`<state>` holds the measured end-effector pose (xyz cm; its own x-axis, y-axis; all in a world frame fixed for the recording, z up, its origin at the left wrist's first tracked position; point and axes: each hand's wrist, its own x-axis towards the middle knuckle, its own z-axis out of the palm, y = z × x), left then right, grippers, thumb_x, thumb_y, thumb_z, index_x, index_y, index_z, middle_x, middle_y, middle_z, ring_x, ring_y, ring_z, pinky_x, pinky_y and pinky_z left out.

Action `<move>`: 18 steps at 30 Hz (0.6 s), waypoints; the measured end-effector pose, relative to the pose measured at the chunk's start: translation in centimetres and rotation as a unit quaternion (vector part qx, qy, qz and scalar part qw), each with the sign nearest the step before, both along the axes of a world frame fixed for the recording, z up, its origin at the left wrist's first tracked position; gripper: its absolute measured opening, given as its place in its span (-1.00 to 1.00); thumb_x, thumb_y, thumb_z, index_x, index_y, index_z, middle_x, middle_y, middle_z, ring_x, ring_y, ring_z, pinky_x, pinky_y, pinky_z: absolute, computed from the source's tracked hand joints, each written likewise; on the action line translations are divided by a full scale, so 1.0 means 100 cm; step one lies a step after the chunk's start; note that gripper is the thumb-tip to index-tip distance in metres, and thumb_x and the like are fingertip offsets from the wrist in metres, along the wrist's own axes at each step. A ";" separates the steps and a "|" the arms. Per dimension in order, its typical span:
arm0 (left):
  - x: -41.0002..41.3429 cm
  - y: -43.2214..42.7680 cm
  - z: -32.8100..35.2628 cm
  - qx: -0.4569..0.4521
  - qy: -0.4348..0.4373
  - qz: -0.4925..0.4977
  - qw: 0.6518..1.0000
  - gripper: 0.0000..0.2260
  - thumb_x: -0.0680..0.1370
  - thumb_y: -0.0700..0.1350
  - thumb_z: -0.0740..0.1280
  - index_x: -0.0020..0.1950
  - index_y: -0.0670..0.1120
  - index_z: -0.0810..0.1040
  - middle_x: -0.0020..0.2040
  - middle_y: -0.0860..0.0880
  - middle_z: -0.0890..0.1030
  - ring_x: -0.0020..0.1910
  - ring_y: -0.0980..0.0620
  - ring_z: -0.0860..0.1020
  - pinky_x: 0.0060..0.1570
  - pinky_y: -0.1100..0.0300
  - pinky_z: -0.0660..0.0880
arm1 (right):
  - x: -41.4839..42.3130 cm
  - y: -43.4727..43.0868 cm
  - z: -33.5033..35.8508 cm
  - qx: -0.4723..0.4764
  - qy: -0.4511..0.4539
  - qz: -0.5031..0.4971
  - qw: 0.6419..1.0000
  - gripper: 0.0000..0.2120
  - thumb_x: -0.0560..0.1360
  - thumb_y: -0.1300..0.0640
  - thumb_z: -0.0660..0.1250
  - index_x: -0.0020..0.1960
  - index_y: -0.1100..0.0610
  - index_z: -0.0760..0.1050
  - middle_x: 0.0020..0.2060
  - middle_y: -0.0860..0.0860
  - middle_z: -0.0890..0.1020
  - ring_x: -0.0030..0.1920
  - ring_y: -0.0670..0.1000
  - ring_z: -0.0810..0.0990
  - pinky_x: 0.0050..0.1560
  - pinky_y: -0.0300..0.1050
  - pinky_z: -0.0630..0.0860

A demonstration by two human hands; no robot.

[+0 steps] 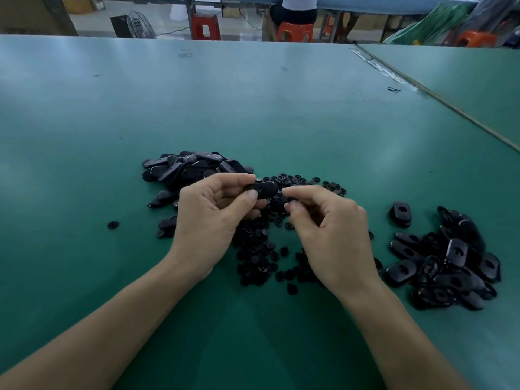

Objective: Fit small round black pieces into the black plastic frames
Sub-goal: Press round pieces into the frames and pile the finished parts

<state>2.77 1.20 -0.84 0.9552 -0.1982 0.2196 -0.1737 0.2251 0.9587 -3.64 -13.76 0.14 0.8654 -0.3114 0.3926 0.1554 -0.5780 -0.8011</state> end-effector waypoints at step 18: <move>-0.003 0.001 -0.002 0.082 -0.035 -0.027 0.996 -0.79 0.49 -0.36 0.47 -0.03 -0.06 0.68 -0.15 -0.08 0.74 -0.14 -0.08 0.73 -0.12 0.14 0.66 | 0.001 -0.001 0.002 0.100 0.014 0.029 0.994 -0.75 0.51 0.24 0.46 0.04 -0.10 0.63 -0.23 -0.18 0.72 -0.20 -0.14 0.71 -0.08 -0.16 0.63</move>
<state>2.44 1.26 -1.02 0.9256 -0.2876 0.2462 -0.2339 0.0771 0.9692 -3.59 -13.90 0.37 0.8942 -0.3292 0.3033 0.1600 -0.3978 -0.9034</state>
